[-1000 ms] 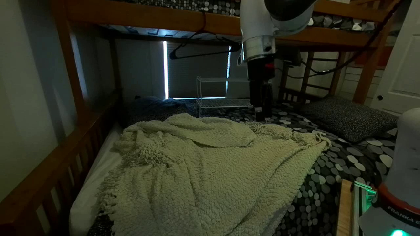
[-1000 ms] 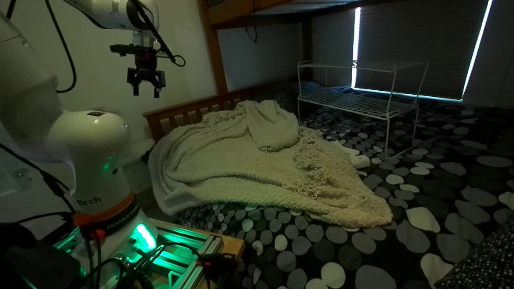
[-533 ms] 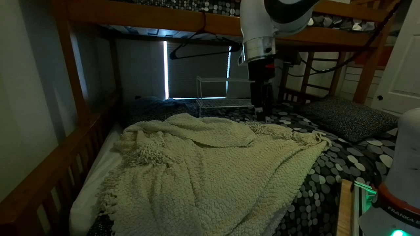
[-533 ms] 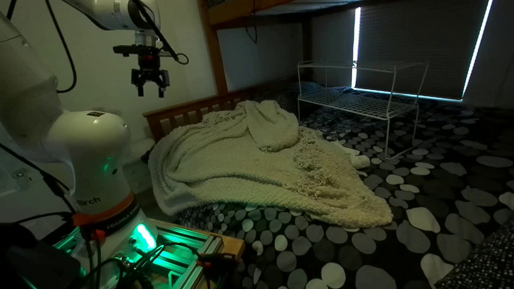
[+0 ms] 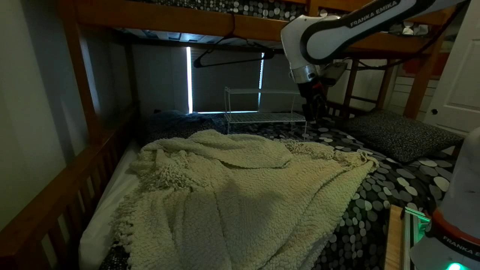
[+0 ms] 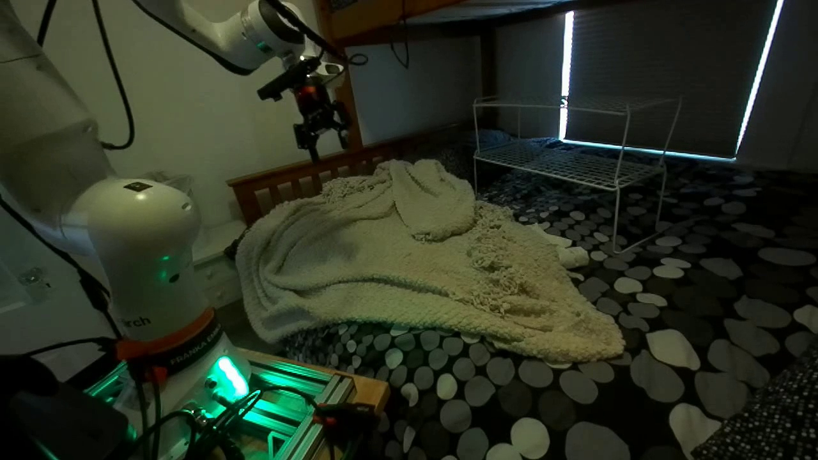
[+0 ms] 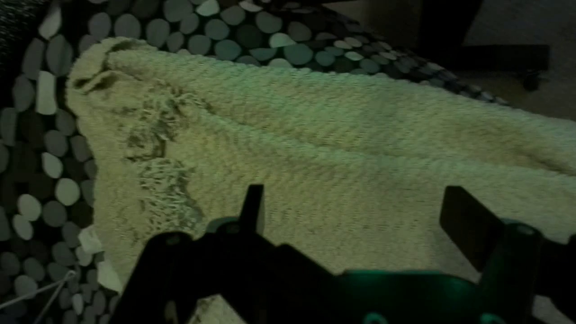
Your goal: Pick up the top left corner of the white blanket and move it a little forward
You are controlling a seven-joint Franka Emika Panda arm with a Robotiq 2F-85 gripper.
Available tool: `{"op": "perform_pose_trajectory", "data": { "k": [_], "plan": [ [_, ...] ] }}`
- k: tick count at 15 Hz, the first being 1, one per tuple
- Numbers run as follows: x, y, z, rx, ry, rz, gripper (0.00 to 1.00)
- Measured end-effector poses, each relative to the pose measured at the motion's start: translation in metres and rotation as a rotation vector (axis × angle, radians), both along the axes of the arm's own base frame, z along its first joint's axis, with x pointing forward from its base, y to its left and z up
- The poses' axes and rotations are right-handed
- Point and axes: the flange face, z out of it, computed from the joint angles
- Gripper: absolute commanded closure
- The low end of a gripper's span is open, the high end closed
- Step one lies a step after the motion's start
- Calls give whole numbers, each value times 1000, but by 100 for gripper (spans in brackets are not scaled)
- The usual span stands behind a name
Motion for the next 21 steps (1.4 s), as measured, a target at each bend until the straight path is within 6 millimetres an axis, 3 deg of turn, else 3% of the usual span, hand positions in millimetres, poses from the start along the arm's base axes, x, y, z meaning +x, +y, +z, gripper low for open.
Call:
{"op": "perform_pose_trajectory", "data": {
  "k": [2, 4, 10, 12, 19, 21],
  "plan": [
    [16, -20, -15, -112, -13, 16, 0],
    [39, -22, -31, -197, -65, 57, 0],
    [99, 13, -85, -225, -179, 291, 0],
    [106, 16, -96, -212, -184, 324, 0],
    [110, 14, -95, -211, -183, 333, 0],
    [115, 8, -105, -211, -179, 333, 0]
  ]
}}
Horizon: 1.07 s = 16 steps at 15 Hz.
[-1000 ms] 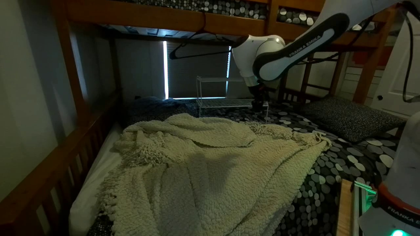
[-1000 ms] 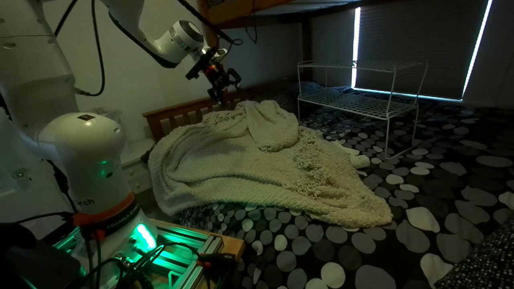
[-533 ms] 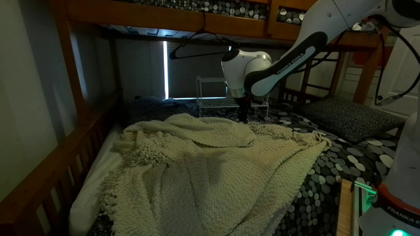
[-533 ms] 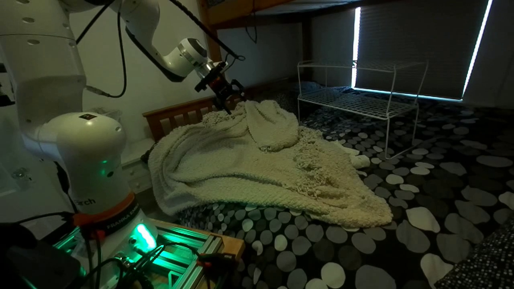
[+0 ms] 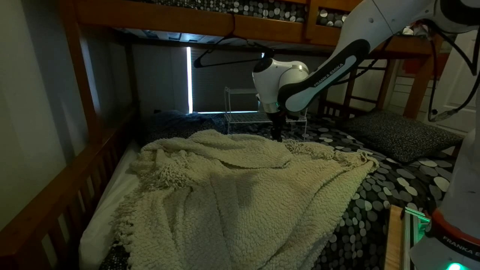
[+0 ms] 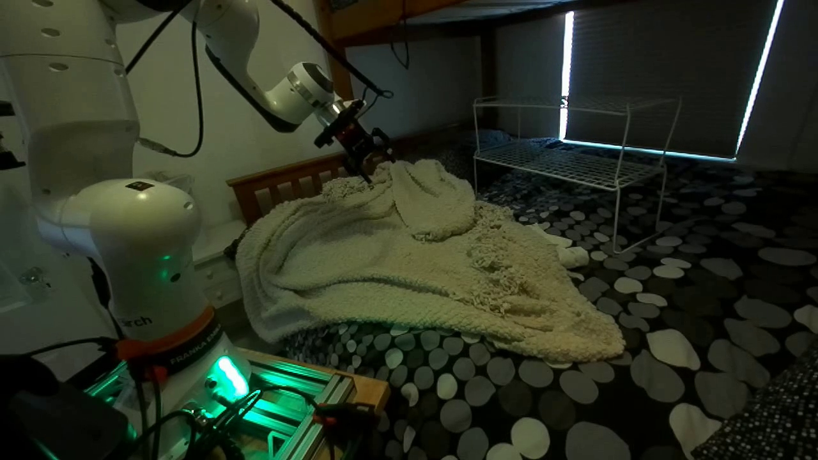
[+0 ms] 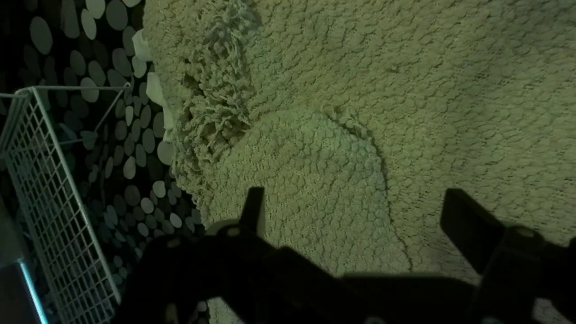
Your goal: Pick up the top left corner of the white blanket and move it a little forward
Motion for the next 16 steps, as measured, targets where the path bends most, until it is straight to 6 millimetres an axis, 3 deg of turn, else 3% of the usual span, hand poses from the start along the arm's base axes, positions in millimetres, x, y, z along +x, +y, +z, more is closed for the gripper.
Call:
{"op": "perform_pose_trajectory", "data": {
  "k": [7, 12, 16],
  "plan": [
    [40, -33, -80, -1, -23, 43, 0],
    [69, -33, -122, 36, -51, 87, 0],
    [89, -30, -143, 54, -74, 107, 0]
  ]
}}
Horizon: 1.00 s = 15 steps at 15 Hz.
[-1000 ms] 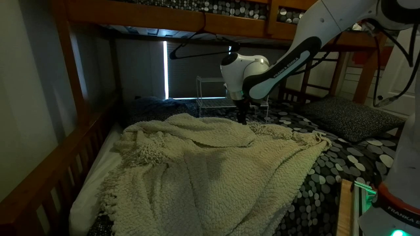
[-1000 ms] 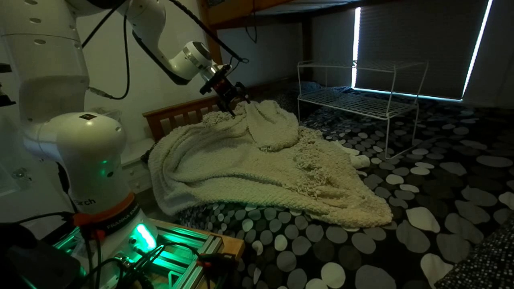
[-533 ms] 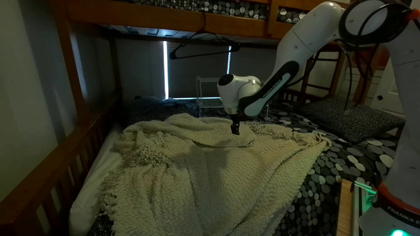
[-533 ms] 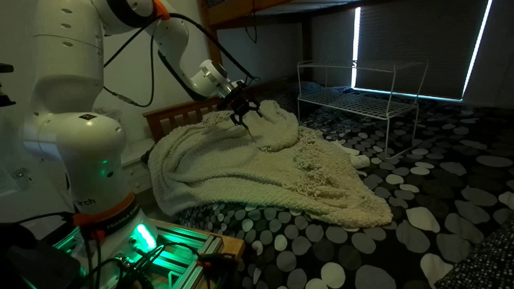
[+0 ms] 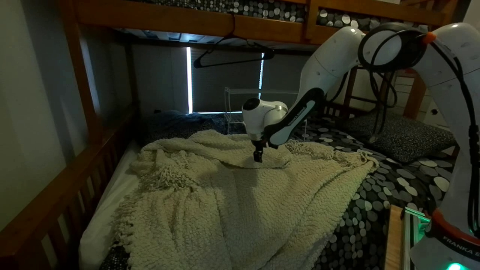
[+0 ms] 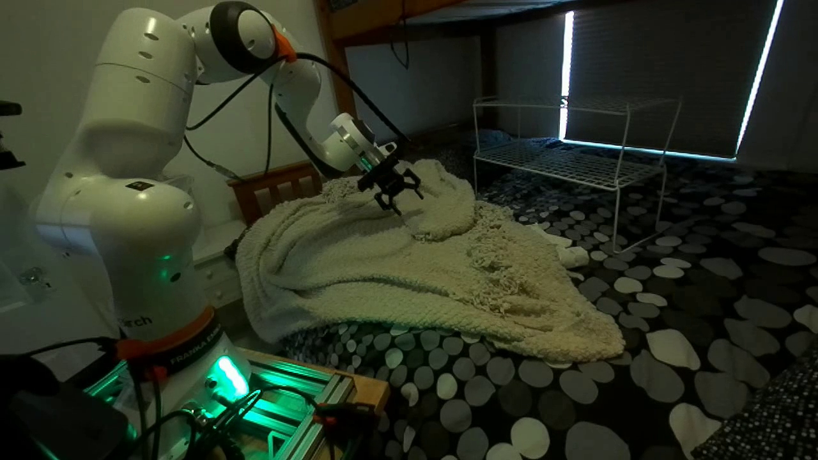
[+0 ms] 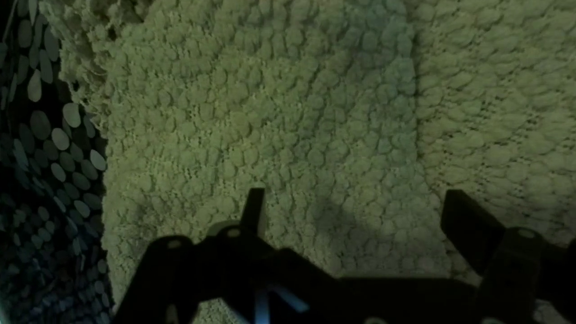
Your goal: Pick up the top left corner of the white blanket and move it a little forward
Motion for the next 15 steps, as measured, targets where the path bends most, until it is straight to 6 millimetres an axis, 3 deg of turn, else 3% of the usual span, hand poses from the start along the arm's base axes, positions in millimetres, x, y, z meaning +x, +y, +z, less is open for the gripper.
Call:
{"op": "perform_pose_trajectory", "data": {
  "k": [7, 14, 15],
  "plan": [
    [20, 12, -31, 36, -6, 0, 0],
    [33, 9, -53, 39, -5, -19, 0],
    [34, 7, -54, 34, -5, -20, 6]
  ]
}}
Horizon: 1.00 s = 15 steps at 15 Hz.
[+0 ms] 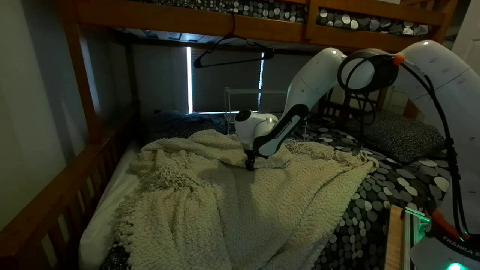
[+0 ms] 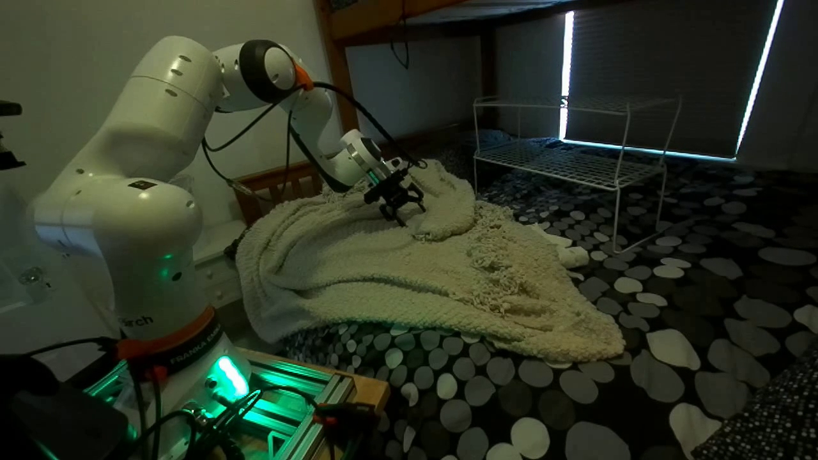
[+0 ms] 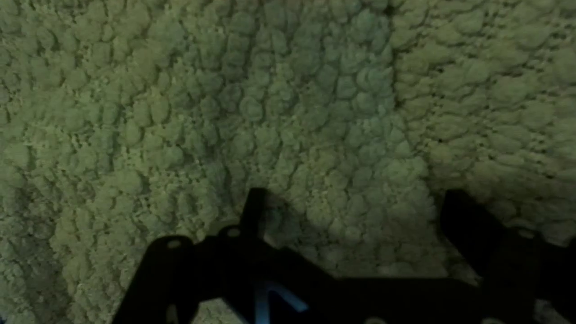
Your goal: Pick up the top left corner of the white blanket and move it a little forward
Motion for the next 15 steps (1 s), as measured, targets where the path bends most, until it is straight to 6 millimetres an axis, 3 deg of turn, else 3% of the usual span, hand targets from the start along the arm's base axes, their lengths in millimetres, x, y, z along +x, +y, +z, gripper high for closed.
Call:
{"op": "perform_pose_trajectory", "data": {
  "k": [1, 4, 12, 15],
  "plan": [
    [2, -2, -1, -6, -2, -1, 25],
    [6, -9, -1, -24, -9, -4, 36],
    [14, -15, 19, -57, -30, -2, 98],
    [13, -12, 33, -81, -12, -11, 100]
  ]
}}
